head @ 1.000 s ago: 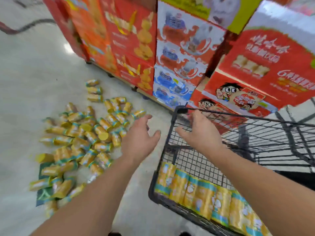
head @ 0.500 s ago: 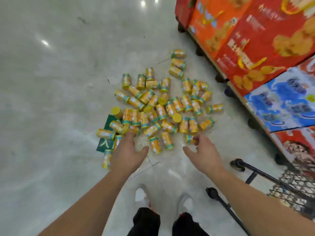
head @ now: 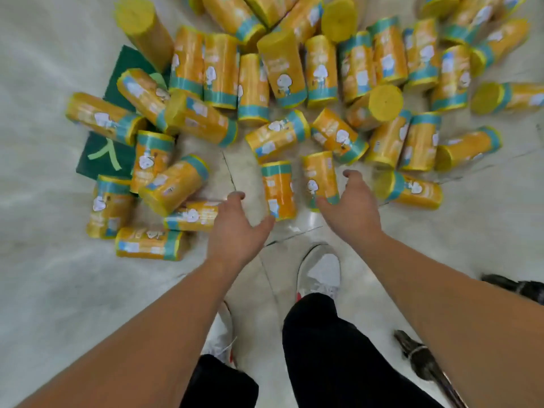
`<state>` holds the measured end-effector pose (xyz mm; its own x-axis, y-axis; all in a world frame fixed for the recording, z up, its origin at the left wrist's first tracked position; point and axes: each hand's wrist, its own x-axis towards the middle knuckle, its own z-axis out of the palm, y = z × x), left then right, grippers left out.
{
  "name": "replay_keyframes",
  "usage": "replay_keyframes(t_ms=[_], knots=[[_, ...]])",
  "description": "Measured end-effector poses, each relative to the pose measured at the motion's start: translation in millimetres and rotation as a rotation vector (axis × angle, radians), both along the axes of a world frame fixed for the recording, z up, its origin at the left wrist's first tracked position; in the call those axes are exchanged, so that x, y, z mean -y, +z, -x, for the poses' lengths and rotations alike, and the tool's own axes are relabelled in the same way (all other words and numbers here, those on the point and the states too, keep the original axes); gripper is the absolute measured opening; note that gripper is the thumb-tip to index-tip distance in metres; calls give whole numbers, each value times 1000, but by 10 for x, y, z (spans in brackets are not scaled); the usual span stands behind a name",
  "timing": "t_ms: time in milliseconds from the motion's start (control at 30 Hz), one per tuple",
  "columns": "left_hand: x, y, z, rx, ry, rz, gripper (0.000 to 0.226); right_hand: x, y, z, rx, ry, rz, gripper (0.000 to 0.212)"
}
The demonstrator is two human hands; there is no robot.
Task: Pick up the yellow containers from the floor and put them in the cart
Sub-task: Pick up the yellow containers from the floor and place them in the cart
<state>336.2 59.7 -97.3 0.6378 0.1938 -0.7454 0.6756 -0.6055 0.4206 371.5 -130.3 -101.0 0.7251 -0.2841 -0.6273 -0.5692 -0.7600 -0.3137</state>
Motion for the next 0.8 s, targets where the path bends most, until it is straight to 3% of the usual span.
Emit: replay_keyframes(t_ms=[100, 200, 400, 567, 800], knots=[[288, -650, -206, -9, 77, 30, 83, 71, -655, -132, 31, 1, -28, 73], [518, -1018, -350, -23, 150, 47, 79, 114, -1005, -194, 49, -5, -28, 78], [601, -1067, -466, 1, 280, 35, 73, 163, -992, -264, 40, -57, -72, 72], [572, -150, -502, 92, 251, 94, 71, 163, -149, -162, 118, -207, -182, 70], [682, 2338, -672, 260, 69, 219, 65, 248, 2263, -77, 285, -408, -295, 66]])
